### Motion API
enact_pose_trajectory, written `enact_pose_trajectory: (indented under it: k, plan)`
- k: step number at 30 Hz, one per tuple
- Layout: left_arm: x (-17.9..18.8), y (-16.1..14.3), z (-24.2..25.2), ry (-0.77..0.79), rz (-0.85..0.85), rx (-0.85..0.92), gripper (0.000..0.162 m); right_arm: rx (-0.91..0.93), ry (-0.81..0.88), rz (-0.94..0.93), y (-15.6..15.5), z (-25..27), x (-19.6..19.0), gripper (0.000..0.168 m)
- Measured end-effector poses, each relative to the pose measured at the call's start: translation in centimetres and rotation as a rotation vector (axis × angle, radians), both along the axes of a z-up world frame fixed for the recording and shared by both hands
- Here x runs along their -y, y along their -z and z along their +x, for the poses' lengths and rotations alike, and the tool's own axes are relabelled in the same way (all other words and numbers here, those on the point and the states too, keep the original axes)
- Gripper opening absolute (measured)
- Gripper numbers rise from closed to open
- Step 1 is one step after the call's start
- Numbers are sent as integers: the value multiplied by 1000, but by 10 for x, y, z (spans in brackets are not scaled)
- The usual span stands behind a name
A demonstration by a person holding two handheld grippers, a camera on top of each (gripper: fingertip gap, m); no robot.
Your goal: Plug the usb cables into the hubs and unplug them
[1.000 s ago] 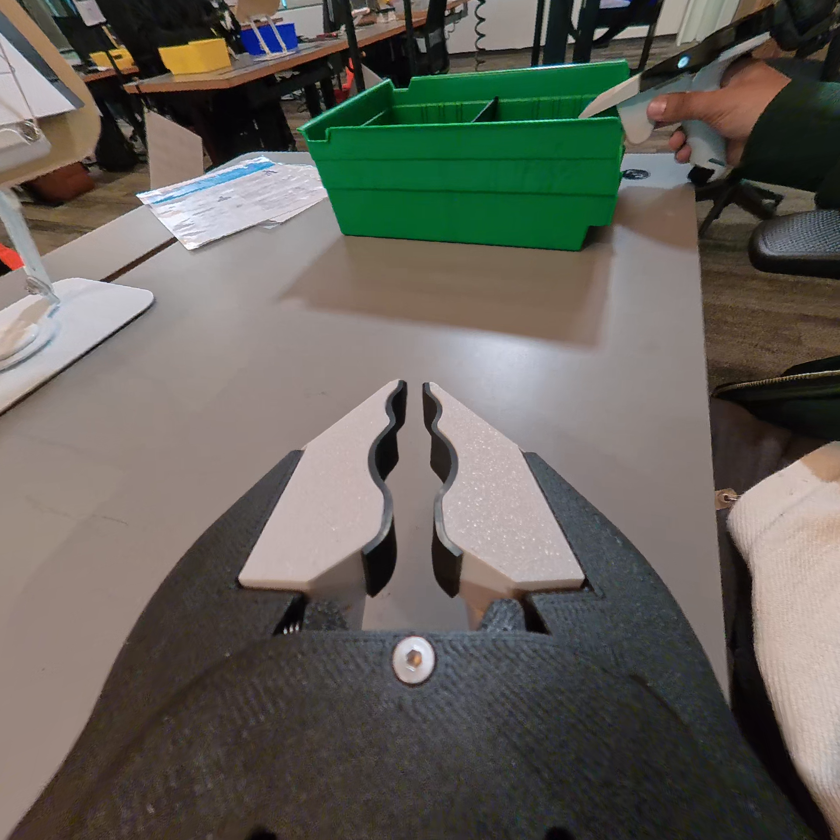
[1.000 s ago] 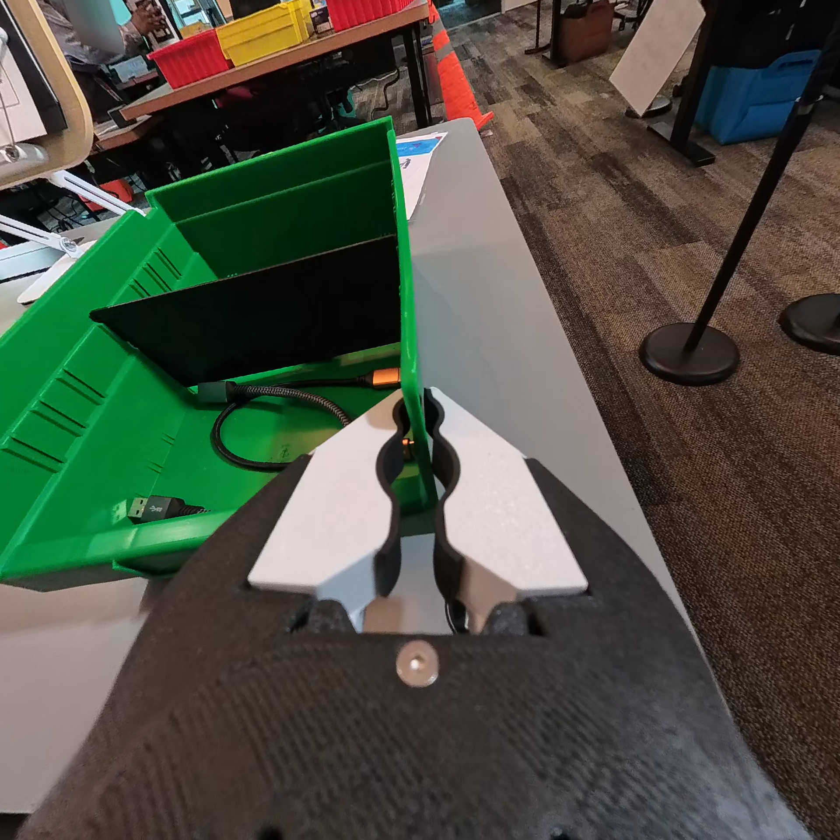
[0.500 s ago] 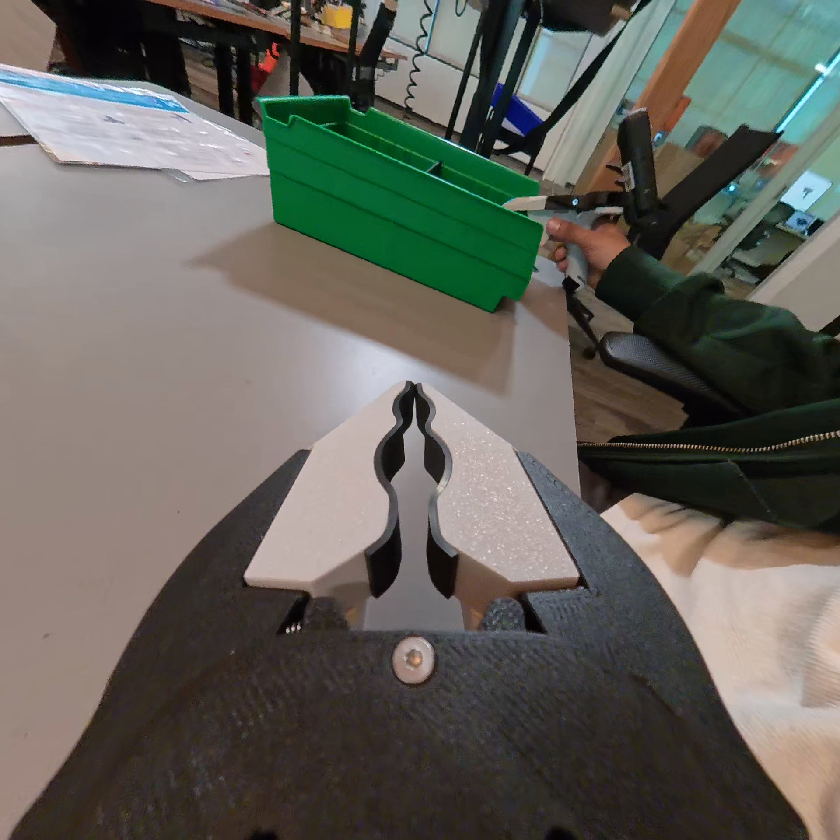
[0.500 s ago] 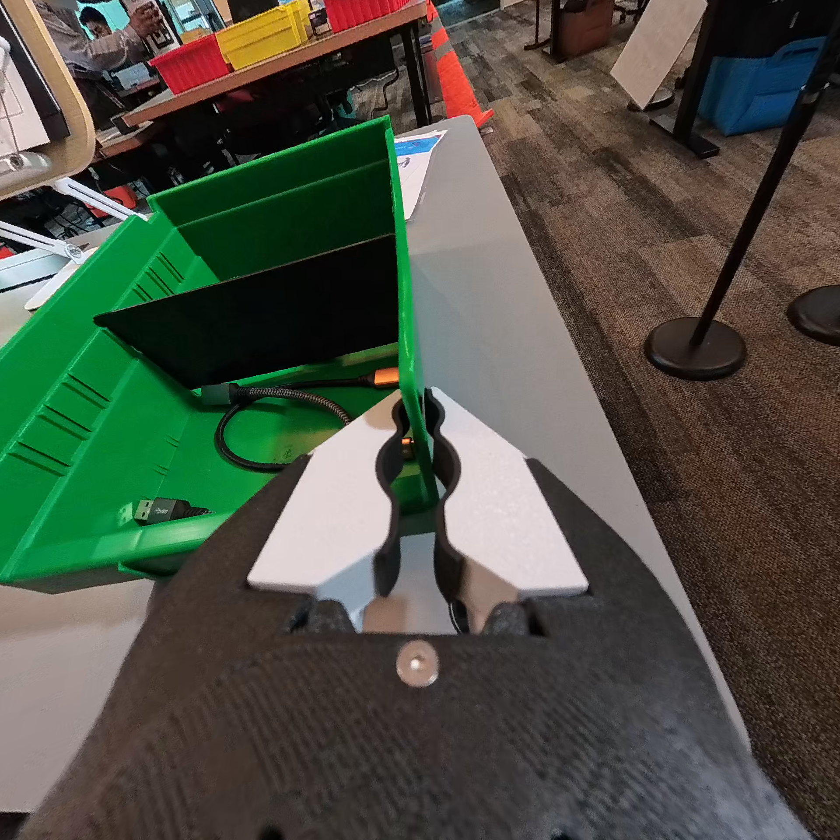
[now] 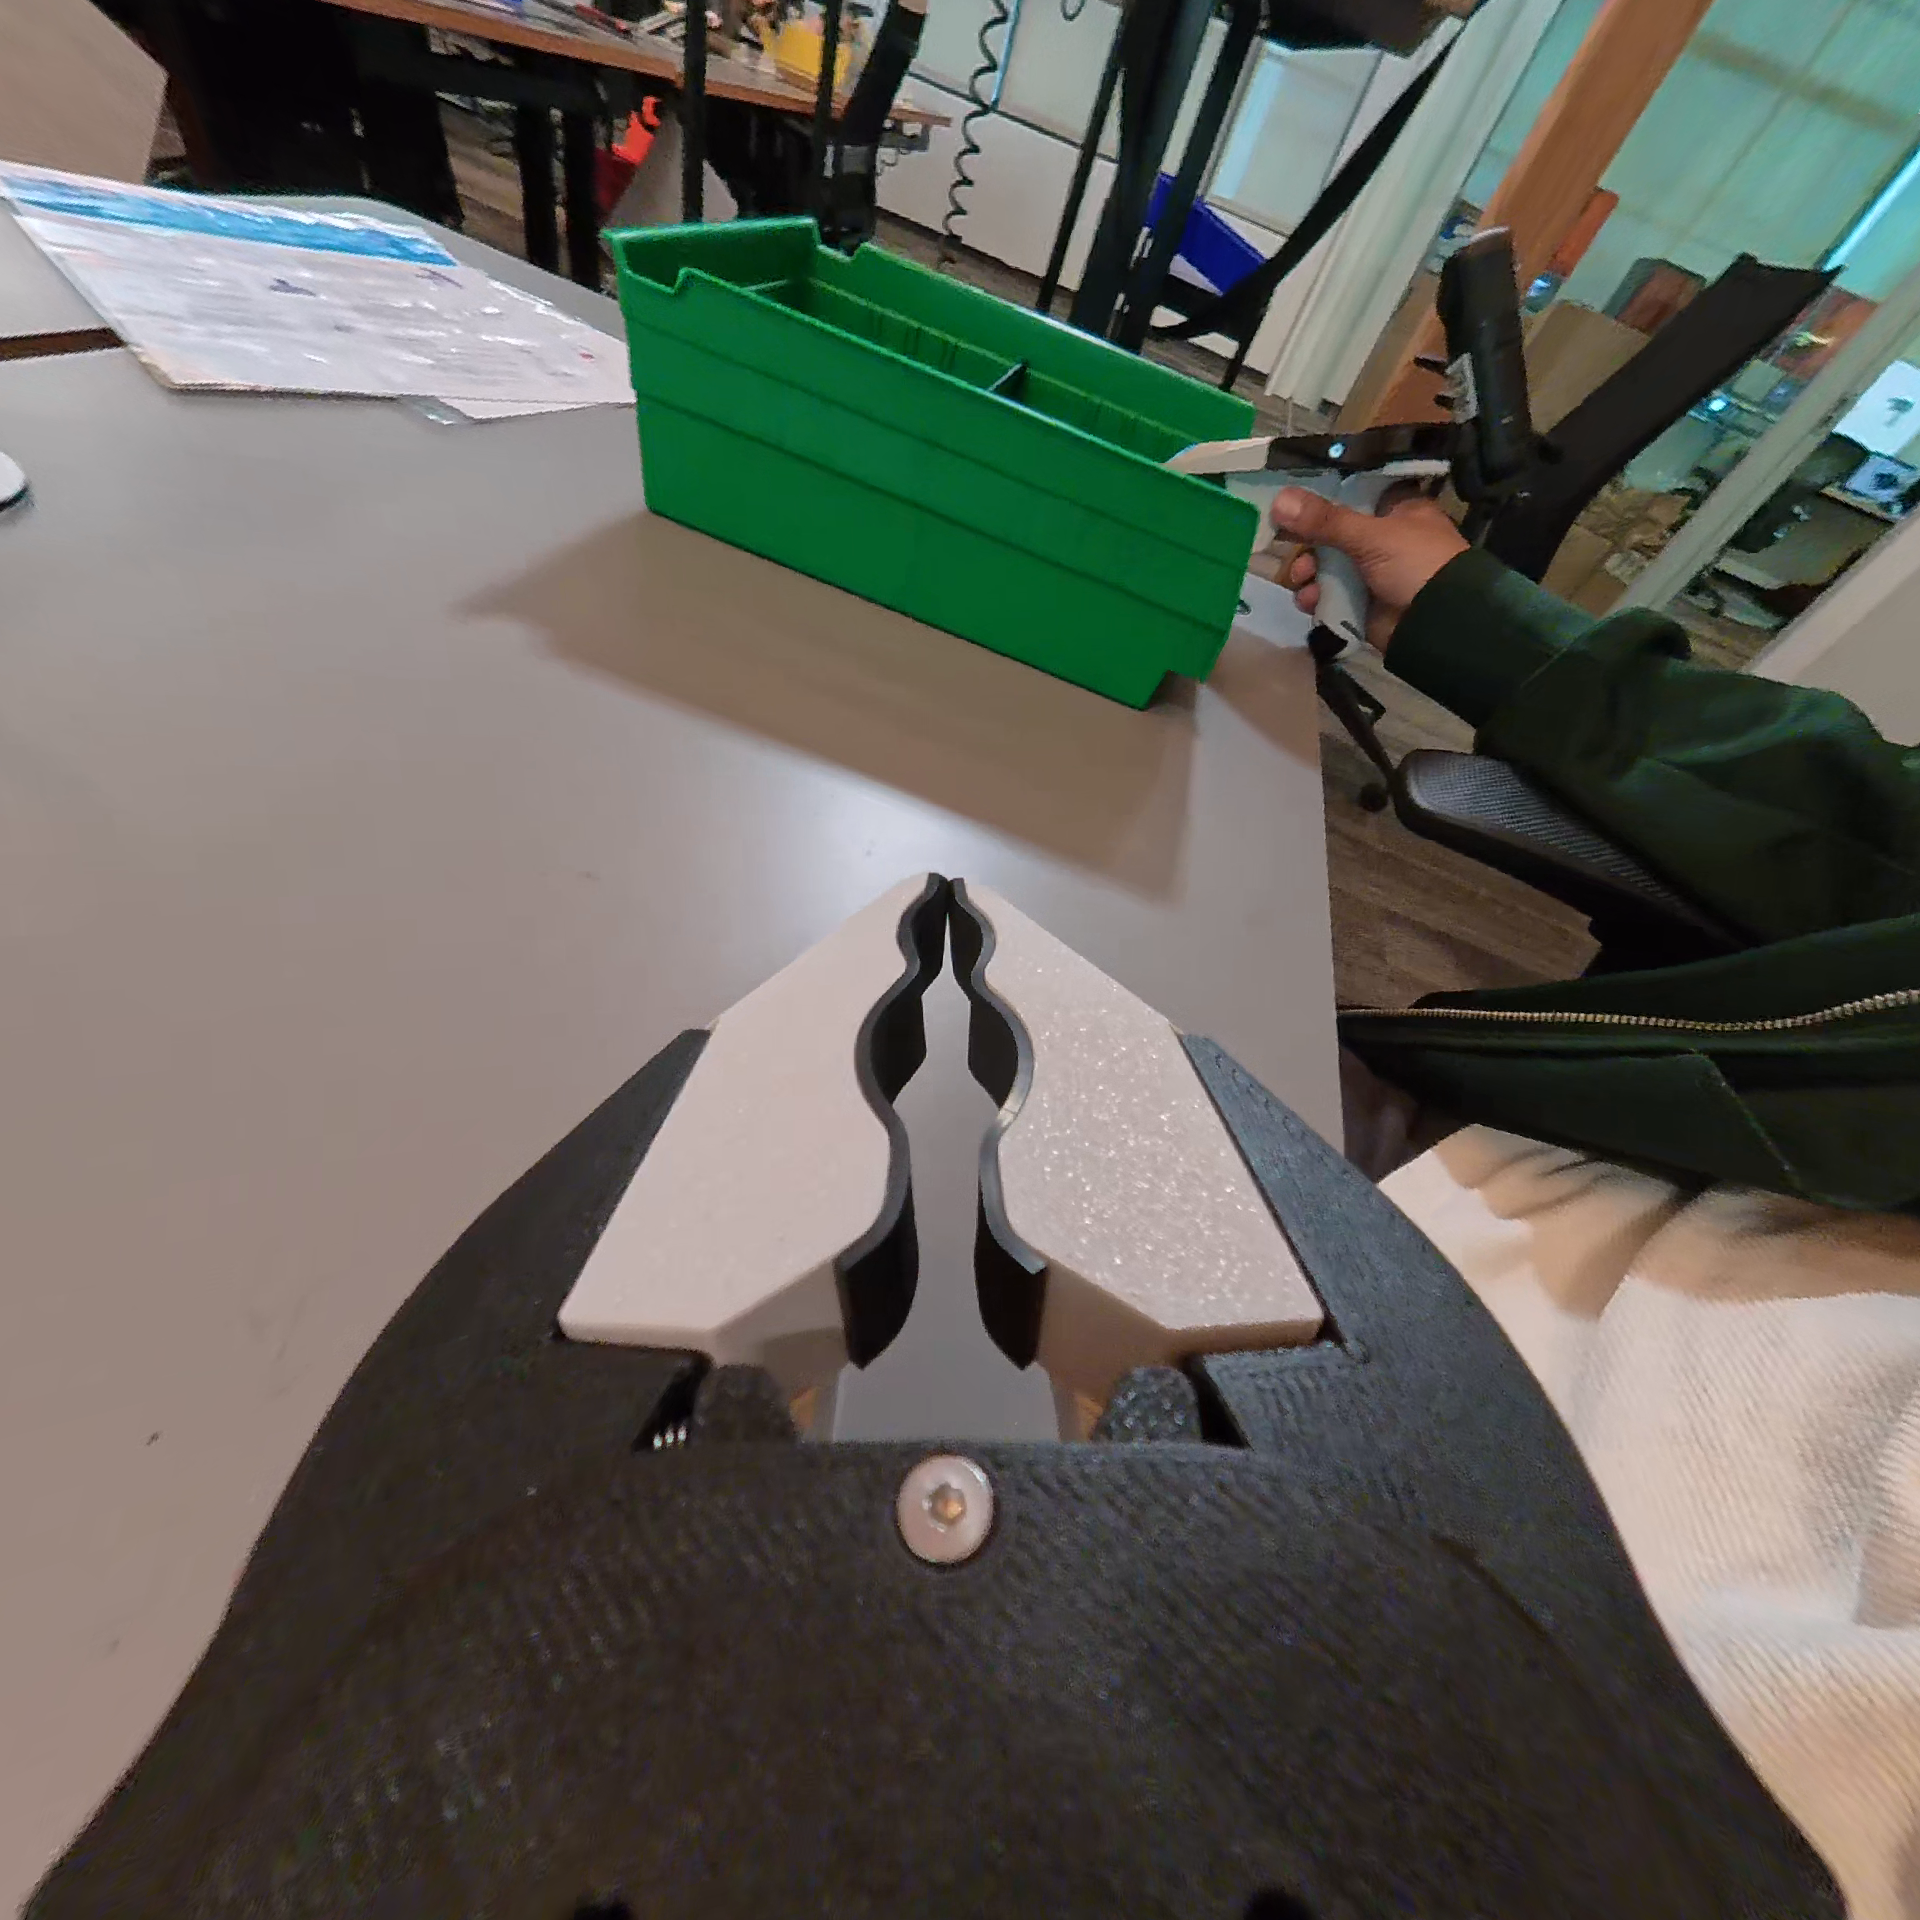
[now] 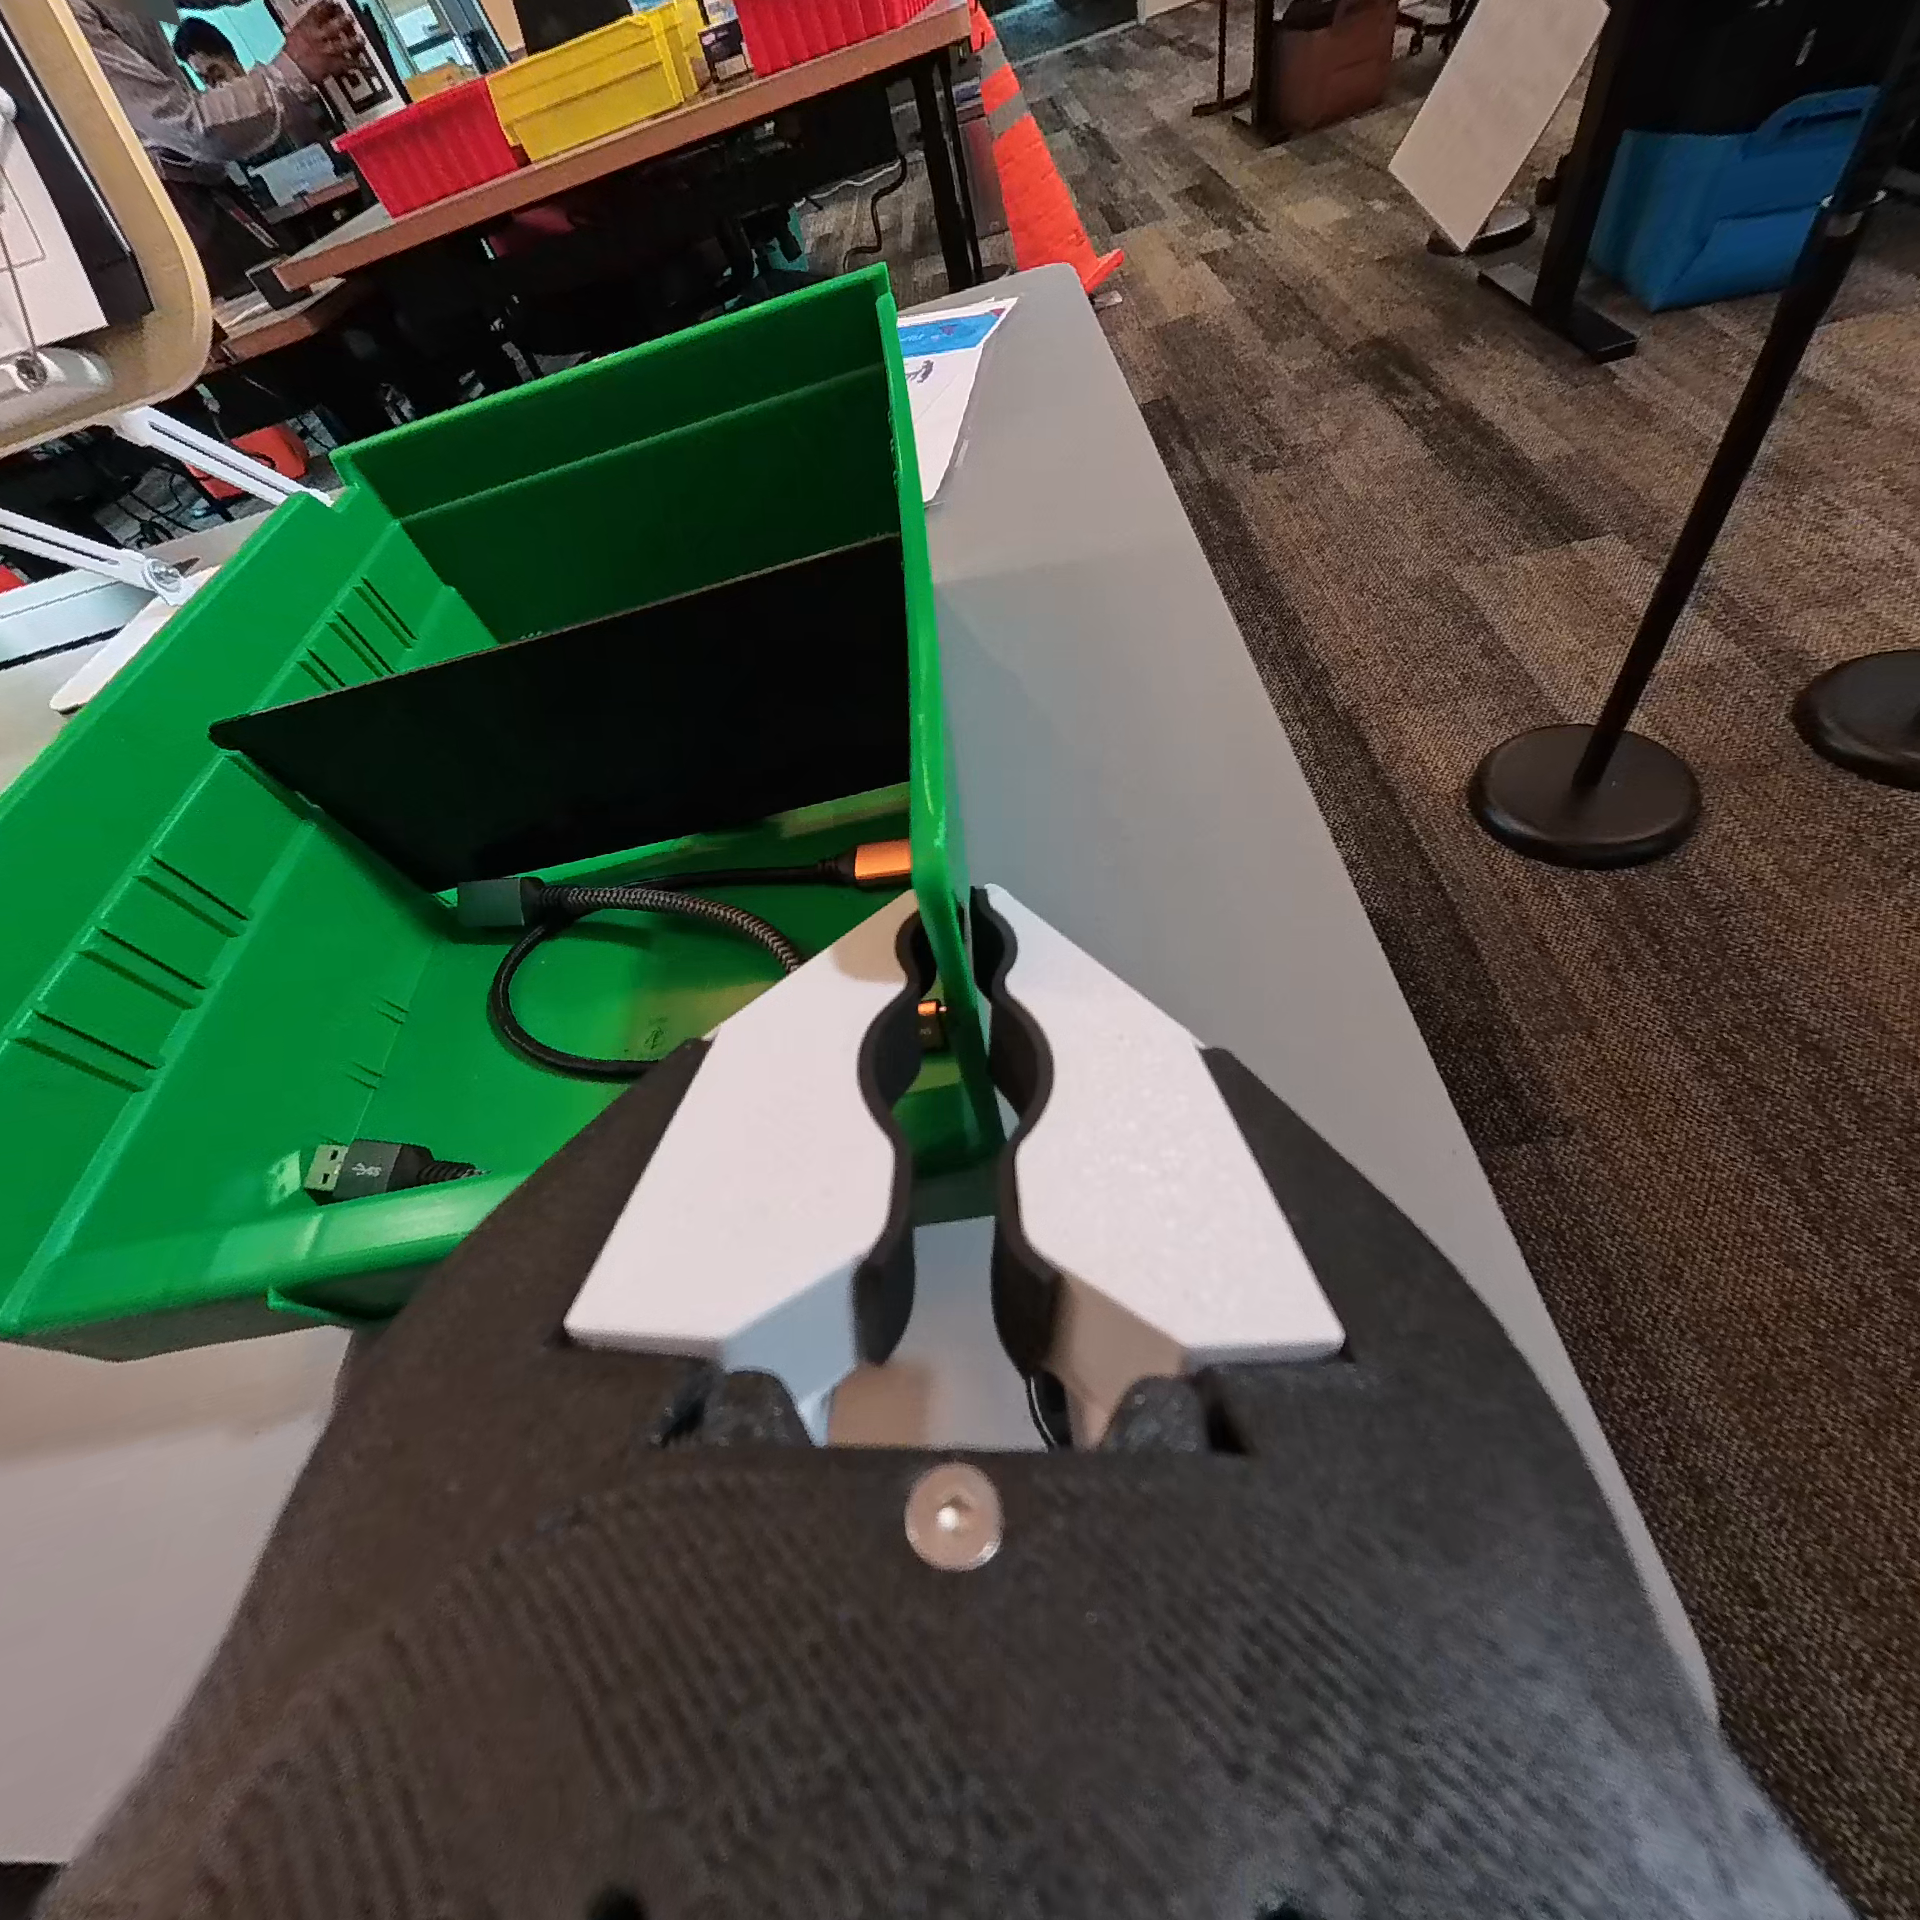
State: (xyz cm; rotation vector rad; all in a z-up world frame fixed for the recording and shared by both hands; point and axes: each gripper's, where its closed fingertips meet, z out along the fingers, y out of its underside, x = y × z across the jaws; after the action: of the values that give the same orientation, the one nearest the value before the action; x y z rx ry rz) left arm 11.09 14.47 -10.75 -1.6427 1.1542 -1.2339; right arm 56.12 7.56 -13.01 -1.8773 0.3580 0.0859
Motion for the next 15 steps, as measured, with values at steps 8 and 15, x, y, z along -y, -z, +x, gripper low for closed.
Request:
enact_pose_trajectory:
  k: [8, 15]
  plan:
    - [-6, 0, -3, -22, 0, 10, 0, 3, 3, -1, 0, 0, 0, 5]
    - [-10, 4, -4, -39, 11, -1, 0, 0, 7, -1, 0, 0, 0, 5]
